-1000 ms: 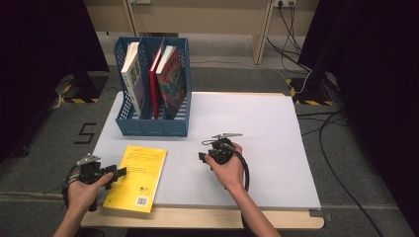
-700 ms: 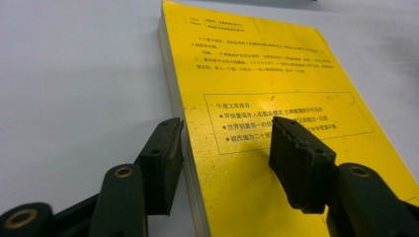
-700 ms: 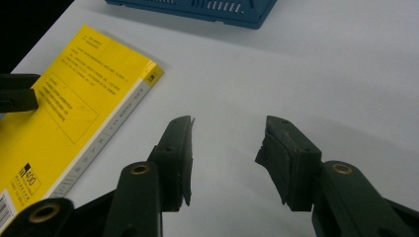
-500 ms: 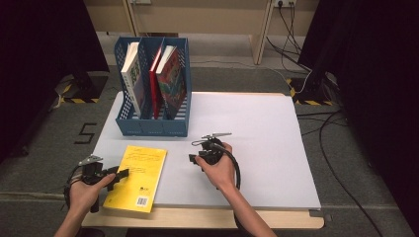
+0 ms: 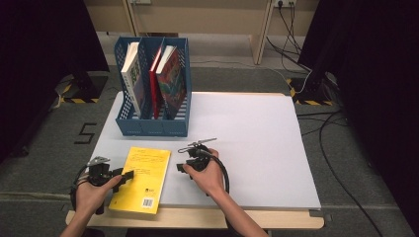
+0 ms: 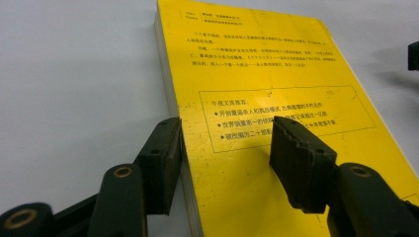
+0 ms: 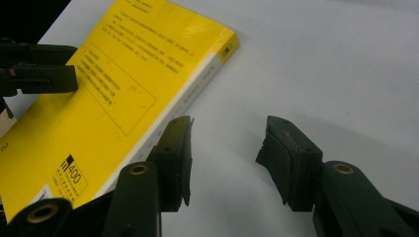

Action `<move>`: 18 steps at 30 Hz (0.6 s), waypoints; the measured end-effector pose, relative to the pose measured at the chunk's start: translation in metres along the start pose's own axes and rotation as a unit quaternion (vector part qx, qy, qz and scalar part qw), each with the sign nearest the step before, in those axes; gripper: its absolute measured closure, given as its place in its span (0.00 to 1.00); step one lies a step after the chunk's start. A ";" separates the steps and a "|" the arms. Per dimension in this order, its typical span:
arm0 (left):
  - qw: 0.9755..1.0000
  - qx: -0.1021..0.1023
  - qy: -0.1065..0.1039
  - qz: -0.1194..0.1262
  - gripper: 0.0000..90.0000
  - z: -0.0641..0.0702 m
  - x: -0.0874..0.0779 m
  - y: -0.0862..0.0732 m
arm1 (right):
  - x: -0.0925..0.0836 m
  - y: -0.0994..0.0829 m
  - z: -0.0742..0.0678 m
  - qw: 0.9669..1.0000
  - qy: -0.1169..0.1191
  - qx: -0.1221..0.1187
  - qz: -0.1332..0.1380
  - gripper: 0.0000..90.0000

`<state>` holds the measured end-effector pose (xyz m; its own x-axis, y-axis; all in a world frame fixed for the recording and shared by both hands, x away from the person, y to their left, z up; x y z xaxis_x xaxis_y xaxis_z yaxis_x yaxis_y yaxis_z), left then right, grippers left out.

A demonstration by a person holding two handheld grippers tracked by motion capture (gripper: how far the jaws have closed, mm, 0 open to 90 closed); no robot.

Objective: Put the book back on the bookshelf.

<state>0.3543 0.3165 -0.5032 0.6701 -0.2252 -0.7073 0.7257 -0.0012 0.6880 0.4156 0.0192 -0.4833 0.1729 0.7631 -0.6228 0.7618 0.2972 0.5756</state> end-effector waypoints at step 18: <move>0.998 0.046 -0.043 -0.024 0.50 0.053 0.010 0.002 | -0.002 -0.011 0.006 1.000 0.000 0.021 -0.011 0.60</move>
<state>0.3542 0.2631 -0.5004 0.6161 -0.3062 -0.7257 0.7364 -0.1029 0.6686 0.4107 0.0110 -0.4908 0.1558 0.7570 -0.6345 0.7912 0.2889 0.5390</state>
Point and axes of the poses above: each handheld gripper's, and its own axes: x roughly forward along the jaws, y roughly out of its top, z roughly to its right, the point moved 2 cm from there along x, roughly forward along the jaws, and after that the axes turned 12 degrees about y, right-handed, at the moved point
